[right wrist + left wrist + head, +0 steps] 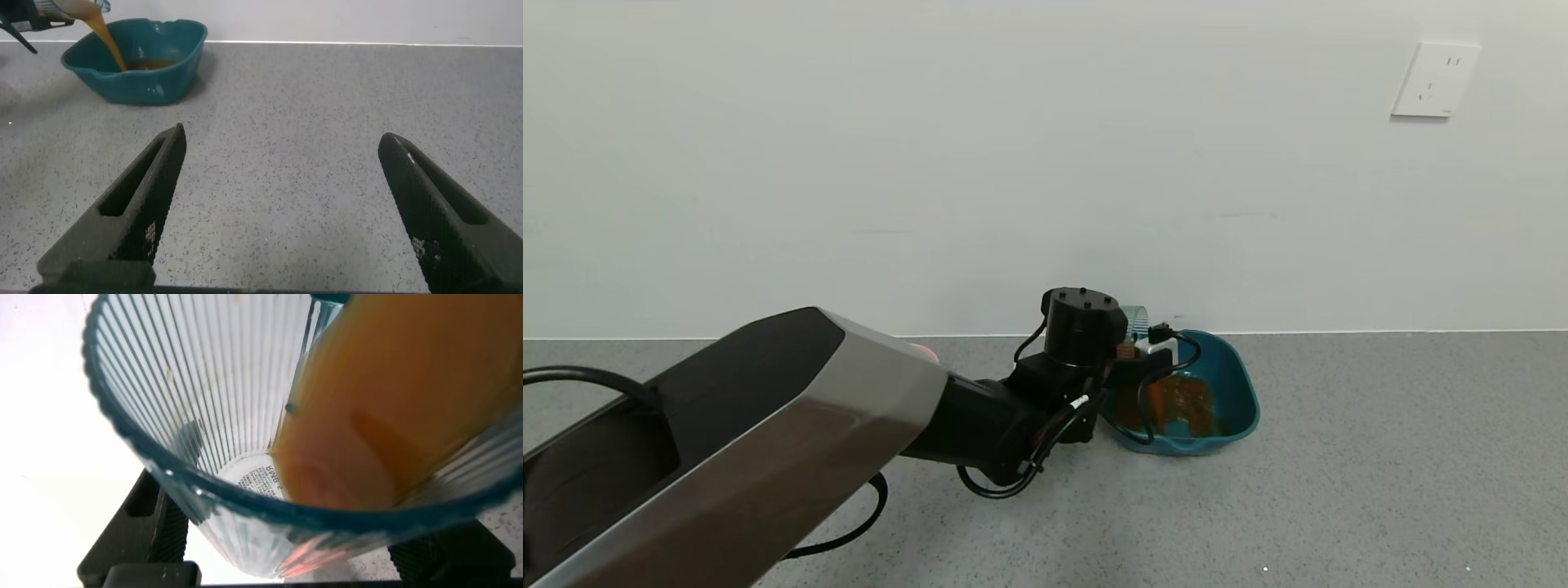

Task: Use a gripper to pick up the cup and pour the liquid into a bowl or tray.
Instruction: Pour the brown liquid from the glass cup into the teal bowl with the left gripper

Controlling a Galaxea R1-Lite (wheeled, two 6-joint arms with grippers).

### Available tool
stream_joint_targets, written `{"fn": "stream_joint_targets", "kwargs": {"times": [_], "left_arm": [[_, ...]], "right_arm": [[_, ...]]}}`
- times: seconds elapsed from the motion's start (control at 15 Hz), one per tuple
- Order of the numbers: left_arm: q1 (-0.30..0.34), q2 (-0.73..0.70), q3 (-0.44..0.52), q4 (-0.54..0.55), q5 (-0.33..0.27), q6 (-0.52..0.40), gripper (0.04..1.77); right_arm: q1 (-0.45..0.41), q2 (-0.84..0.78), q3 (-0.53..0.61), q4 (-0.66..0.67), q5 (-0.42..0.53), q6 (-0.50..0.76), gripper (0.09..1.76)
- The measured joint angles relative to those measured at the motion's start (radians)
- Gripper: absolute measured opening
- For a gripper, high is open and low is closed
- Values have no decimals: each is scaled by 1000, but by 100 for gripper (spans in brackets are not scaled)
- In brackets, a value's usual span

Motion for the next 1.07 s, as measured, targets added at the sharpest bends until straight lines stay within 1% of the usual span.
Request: {"fn": "stream_joint_targets", "kwargs": {"times": [0.2, 0.47, 0.67, 0.93, 1.07], "left_arm": [[0, 0, -3, 0, 2, 47, 131], [-7, -4, -16, 5, 26, 100, 131], [-13, -5, -22, 0, 29, 143, 131], [-18, -8, -35, -6, 34, 234, 131], [-22, -8, -37, -28, 34, 270, 131]], "right_arm": [[0, 0, 0, 0, 0, 0, 171], [0, 0, 0, 0, 0, 0, 171], [0, 0, 0, 0, -1, 0, 171], [0, 0, 0, 0, -1, 0, 171], [0, 0, 0, 0, -1, 0, 171]]}}
